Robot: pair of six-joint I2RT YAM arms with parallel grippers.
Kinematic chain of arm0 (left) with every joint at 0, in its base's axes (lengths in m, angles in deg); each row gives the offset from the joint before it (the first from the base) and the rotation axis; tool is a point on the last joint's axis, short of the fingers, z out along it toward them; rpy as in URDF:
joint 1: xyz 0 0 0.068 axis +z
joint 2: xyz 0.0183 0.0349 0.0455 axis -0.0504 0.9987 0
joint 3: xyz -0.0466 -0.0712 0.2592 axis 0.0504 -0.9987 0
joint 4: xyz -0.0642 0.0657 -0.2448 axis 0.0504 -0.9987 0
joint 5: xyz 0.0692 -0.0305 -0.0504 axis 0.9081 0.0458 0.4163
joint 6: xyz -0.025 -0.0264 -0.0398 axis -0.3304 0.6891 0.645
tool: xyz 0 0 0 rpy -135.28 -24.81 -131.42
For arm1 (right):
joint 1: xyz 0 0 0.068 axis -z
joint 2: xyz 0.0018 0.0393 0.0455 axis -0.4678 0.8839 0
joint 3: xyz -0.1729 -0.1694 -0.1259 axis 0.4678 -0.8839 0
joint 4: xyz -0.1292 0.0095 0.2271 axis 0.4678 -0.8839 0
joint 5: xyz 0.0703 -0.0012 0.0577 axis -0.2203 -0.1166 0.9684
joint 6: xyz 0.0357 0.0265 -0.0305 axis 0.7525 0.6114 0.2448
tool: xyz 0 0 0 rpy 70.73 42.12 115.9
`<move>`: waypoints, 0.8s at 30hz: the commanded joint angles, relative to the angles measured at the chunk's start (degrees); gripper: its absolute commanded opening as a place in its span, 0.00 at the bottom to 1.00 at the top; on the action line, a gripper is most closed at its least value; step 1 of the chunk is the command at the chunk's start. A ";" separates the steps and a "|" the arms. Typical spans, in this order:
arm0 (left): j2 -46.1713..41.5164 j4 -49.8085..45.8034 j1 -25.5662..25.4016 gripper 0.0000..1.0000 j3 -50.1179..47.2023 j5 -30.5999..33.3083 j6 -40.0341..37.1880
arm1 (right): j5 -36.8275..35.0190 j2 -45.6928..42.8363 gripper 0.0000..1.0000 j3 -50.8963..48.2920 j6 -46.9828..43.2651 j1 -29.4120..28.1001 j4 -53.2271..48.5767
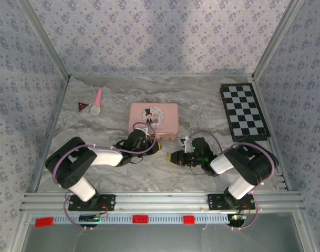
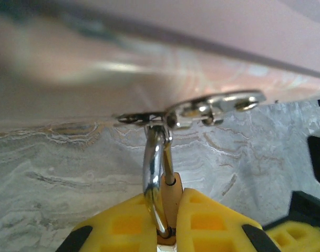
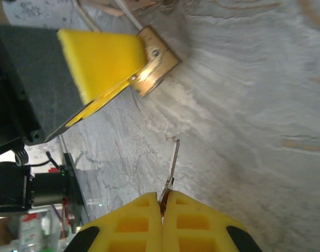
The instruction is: Unlock the padlock with the key
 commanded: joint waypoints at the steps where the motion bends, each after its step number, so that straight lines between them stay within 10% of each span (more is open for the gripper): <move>1: -1.93 3.18 0.49 0.01 3.53 -6.11 1.40 | 5.58 4.18 0.00 -0.59 4.67 1.71 12.15; 24: -1.48 6.41 1.90 0.00 4.49 -14.12 3.33 | 11.73 12.90 0.00 -0.26 7.68 3.64 26.66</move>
